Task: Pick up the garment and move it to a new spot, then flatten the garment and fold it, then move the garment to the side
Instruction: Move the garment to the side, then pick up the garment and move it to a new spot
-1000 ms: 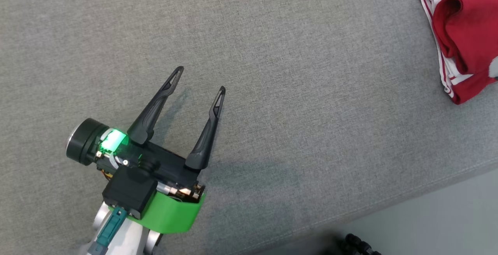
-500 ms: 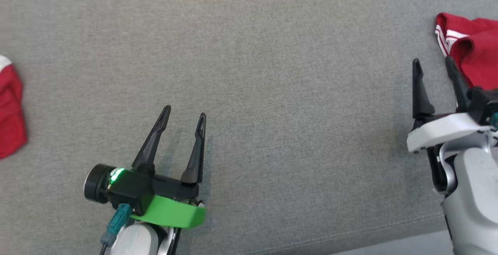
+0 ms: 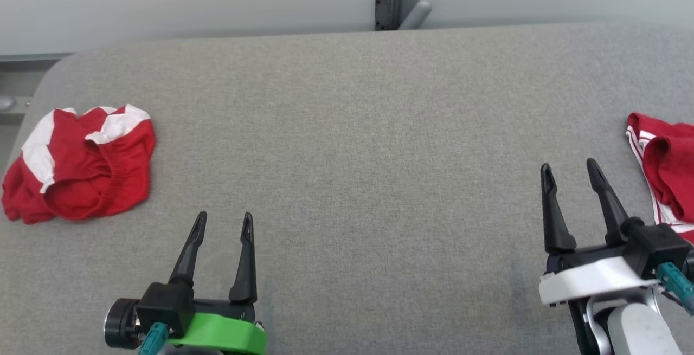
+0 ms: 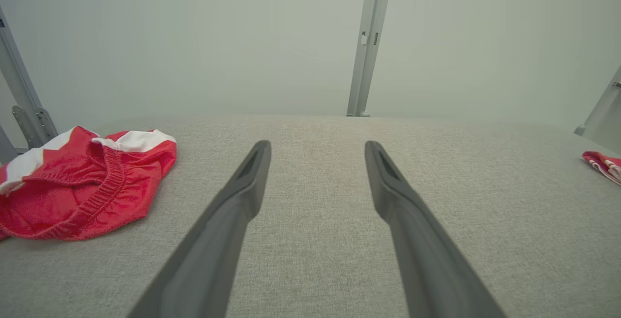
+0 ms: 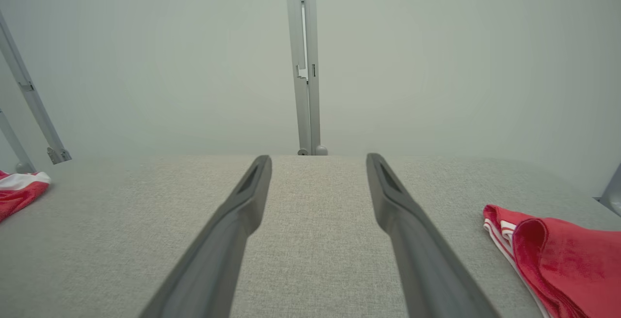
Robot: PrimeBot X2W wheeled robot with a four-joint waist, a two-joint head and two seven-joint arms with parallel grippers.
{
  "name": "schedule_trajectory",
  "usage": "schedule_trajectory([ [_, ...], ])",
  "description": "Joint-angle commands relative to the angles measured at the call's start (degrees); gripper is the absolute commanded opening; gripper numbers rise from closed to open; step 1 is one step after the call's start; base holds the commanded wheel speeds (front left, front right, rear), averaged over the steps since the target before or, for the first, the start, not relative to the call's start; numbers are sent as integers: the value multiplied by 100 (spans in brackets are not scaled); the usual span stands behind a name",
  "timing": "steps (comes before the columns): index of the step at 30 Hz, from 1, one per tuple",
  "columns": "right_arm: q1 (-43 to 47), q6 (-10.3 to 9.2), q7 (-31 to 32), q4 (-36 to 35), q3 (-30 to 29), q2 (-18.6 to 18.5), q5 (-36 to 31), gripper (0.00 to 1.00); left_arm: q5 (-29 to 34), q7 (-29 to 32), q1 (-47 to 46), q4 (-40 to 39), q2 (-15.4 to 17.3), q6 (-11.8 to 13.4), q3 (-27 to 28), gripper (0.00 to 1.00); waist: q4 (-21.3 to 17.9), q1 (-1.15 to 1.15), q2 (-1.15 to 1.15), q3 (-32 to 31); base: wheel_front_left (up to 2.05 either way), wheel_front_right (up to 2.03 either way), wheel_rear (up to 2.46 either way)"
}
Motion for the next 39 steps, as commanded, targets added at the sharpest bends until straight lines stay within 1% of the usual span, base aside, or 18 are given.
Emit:
schedule_trajectory([
  [1, 263, -8, -23, -163, 62, -7, 59, 100, 57, -19, 139, -13, -3, -14, 20, 100, 465, 1, 0, -601, 0, 0, 0],
  [6, 800, -8, -23, -411, 130, -4, -114, 100, 144, -18, 389, -192, -3, 34, 71, 100, 510, 1, 0, -797, 0, 0, 0],
  [9, 1028, -8, -23, -386, 141, 39, -202, 100, 182, -17, 555, -360, -3, -20, 116, 100, 490, 1, 0, -885, 0, 0, 0],
  [13, 1198, -8, -23, -338, 235, 77, -239, 100, 182, -18, 693, -431, -3, -12, 173, 100, 444, 1, 0, -931, 0, 0, 0],
  [22, 1283, -8, -23, -287, 289, 125, -232, 100, 175, -18, 752, -337, -4, -41, 223, 100, 352, 1, 0, -952, 0, 0, 0],
  [33, 1259, -8, -23, -314, 308, 154, -219, 100, 146, -18, 752, -290, -4, 32, 234, 100, 269, 1, 0, -906, 0, 0, 0],
  [39, 1254, -8, -23, -319, 285, 168, -178, 100, 123, -17, 672, -248, -4, 61, 190, 100, 345, 1, 0, -833, 0, 0, 0],
])
